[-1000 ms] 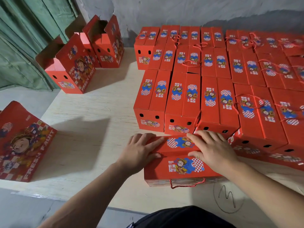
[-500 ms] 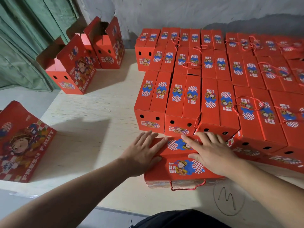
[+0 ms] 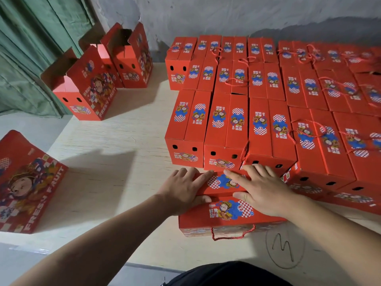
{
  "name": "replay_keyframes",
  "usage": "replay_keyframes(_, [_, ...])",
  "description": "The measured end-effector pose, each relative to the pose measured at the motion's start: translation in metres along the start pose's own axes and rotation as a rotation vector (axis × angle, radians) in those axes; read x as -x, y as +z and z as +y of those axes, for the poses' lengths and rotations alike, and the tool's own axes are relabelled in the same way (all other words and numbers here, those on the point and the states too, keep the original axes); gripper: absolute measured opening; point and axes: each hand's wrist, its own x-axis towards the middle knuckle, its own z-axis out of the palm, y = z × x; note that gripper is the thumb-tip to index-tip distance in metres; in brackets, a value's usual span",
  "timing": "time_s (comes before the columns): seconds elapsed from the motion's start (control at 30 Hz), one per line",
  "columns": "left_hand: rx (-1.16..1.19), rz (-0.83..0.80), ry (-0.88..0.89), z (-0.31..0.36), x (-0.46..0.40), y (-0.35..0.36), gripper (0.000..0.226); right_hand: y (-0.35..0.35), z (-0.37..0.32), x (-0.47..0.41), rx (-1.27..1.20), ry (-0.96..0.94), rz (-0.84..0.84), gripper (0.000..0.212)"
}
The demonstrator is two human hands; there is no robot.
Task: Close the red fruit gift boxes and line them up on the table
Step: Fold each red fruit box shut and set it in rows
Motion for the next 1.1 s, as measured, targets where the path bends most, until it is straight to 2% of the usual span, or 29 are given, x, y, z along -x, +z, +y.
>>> replay_keyframes(0.17, [-0.103, -0.018, 0.054, -0.004, -0.009, -0.006, 0.083, -0.005, 0.005, -0.004, -0.029, -0.022, 0.015, 0.073])
replay_keyframes(0.3, [-0.071, -0.041, 0.065, -0.010, -0.013, -0.009, 0.077, -0.011, 0.009, -0.005, -0.038, -0.048, 0.052, 0.071])
replay_keyframes(0.43, [-0.020, -0.026, 0.078, -0.014, -0.010, -0.010, 0.083, -0.012, 0.011, -0.003, -0.005, -0.052, 0.085, 0.076])
replay_keyframes(0.6, [0.054, 0.028, -0.004, -0.001, -0.003, 0.004, 0.079, -0.002, 0.003, 0.001, 0.046, -0.031, 0.085, 0.071])
replay_keyframes(0.8, [-0.055, 0.057, -0.037, 0.011, -0.004, 0.008, 0.073, -0.006, 0.009, -0.004, 0.071, -0.125, 0.059, 0.063])
replay_keyframes(0.9, [-0.069, 0.018, -0.063, 0.018, -0.004, 0.011, 0.076, -0.002, 0.005, -0.001, 0.069, -0.089, 0.057, 0.062])
replay_keyframes(1.1, [0.025, 0.092, -0.155, 0.029, -0.003, 0.018, 0.086, 0.001, -0.002, -0.001, 0.022, -0.020, 0.059, 0.065])
